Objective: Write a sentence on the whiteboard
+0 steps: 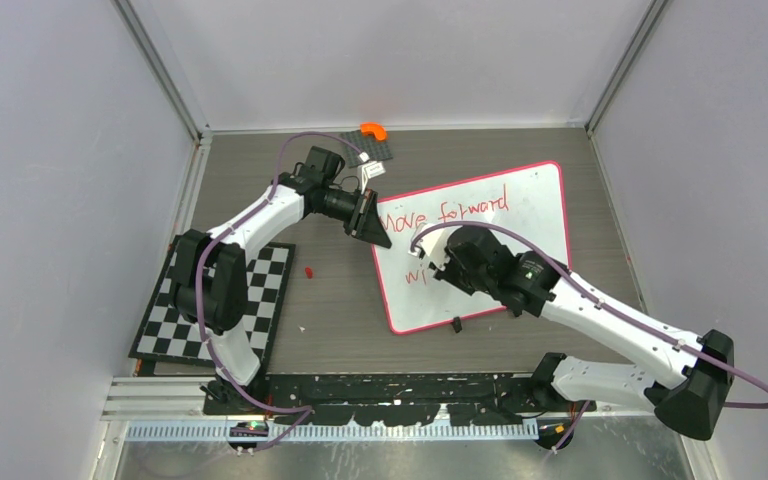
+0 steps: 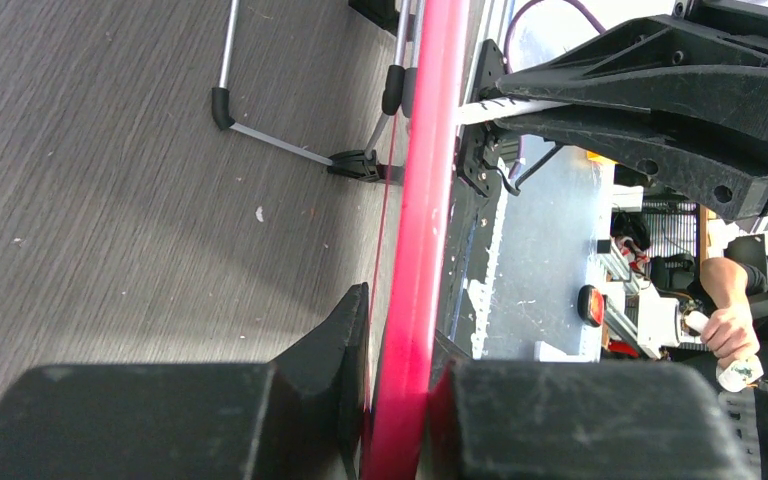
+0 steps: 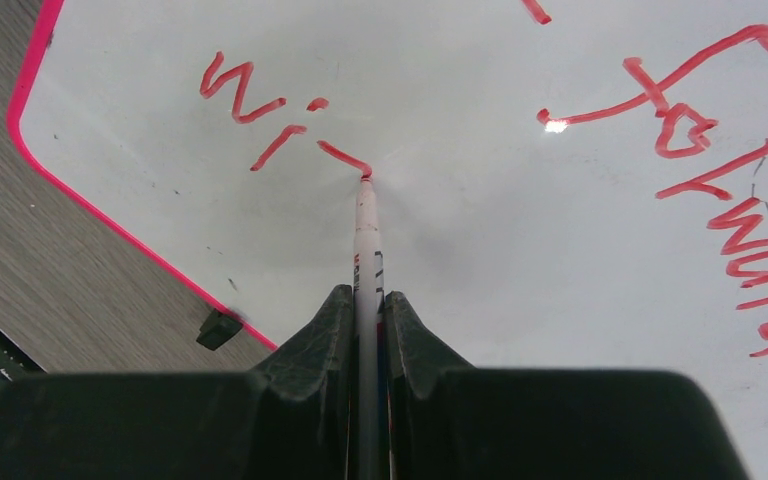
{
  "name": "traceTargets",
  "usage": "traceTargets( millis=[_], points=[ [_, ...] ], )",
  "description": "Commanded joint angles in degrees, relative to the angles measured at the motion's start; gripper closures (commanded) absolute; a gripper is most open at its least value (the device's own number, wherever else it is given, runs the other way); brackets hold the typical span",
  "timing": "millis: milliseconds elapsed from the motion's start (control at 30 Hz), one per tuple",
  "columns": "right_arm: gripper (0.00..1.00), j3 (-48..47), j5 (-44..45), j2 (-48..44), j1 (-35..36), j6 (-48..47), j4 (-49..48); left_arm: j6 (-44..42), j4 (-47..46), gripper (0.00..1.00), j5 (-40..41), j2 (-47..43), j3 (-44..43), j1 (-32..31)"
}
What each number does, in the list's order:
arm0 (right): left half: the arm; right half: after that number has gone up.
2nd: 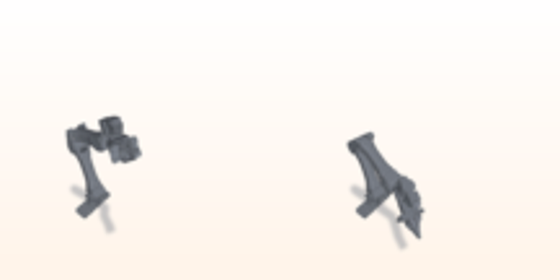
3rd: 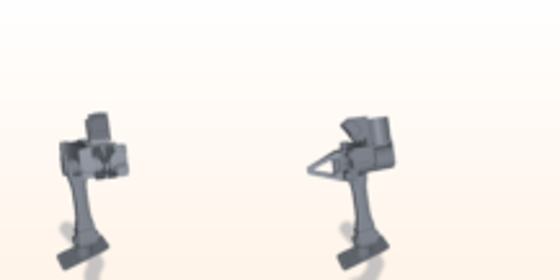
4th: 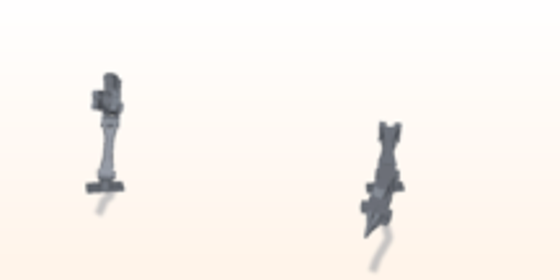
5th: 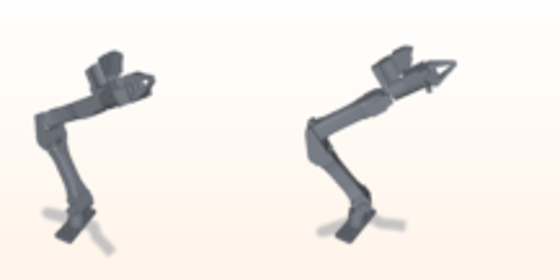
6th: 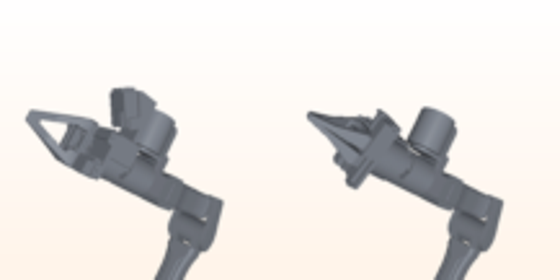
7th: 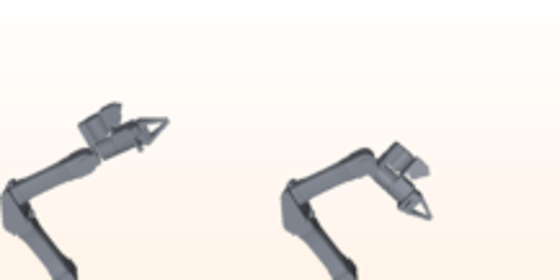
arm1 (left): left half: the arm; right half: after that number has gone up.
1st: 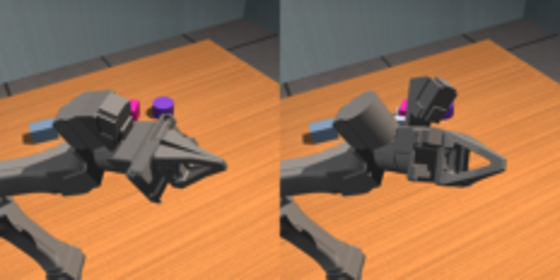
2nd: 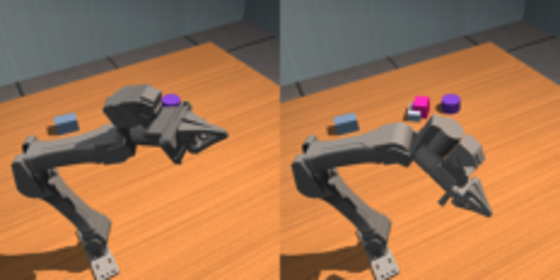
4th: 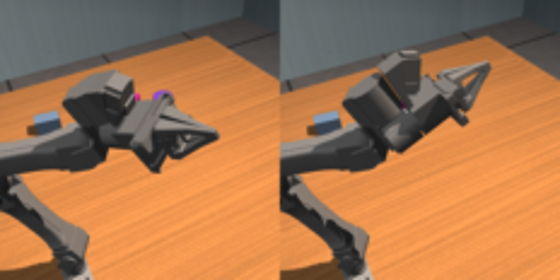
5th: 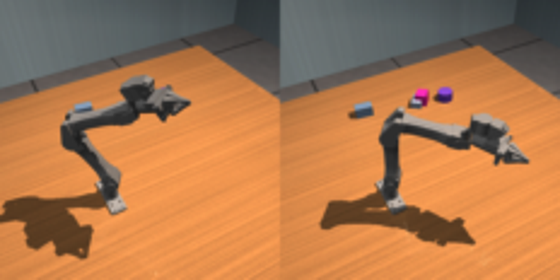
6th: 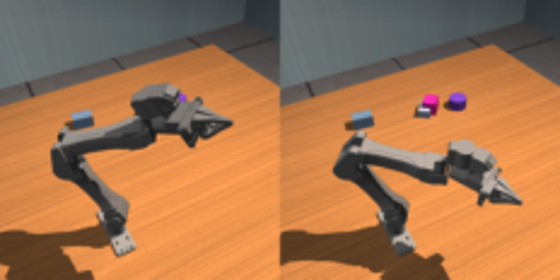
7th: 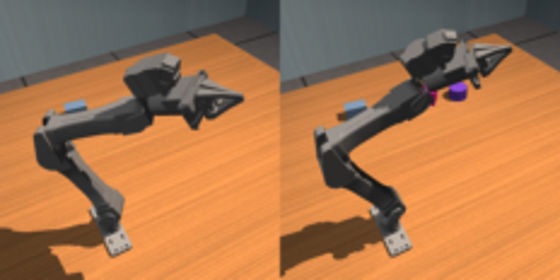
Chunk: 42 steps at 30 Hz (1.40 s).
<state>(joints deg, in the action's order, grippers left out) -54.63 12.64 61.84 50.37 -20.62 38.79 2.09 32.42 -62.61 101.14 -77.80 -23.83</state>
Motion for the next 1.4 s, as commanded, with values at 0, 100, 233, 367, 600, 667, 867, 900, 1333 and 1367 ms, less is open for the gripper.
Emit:
traceTargets(
  millis=[0,100,233,367,600,667,867,900,1333,1367],
  points=[
    [1.0,-2.32,-2.96,-2.39,-0.43,0.43,-0.12,0.99,0.98,1.0,1.17,0.99,-1.67,-0.42],
    [1.0,-2.65,-4.13,-2.84,-0.37,0.42,-1.35,1.01,1.0,1.0,1.13,1.07,-1.74,-0.42],
    [1.0,-2.47,-3.4,-1.94,-0.36,0.28,-4.06,0.99,1.02,1.0,1.16,1.33,-1.84,-0.42],
    [1.0,-1.83,-2.3,-0.11,-0.37,0.19,-5.92,0.92,1.06,1.0,1.08,1.34,-1.93,-0.42],
    [1.0,-0.13,-0.46,1.22,-0.38,0.19,-7.13,0.64,1.15,1.0,1.01,1.25,-1.57,-0.42],
    [1.0,0.41,-1.15,1.34,-0.37,0.15,-6.19,0.56,1.17,1.0,1.03,1.26,-1.59,-0.42],
    [1.0,1.21,-2.69,0.9,-0.43,0.07,-3.11,0.49,1.07,1.0,0.86,1.43,-1.48,-0.43],
    [1.0,1.38,-2.86,0.8,-0.36,0.08,-2.72,0.46,1.12,1.0,0.9,1.43,-1.41,-0.42],
    [1.0,2.67,-4.46,0.37,-0.39,-0.42,0.87,0.37,1.07,1.0,0.96,1.6,-1.42,-0.42],
    [1.0,2.43,-3.86,0.16,-0.36,-0.51,0.86,0.37,1.16,1.0,1.0,1.62,-1.45,-0.42]
  ],
)
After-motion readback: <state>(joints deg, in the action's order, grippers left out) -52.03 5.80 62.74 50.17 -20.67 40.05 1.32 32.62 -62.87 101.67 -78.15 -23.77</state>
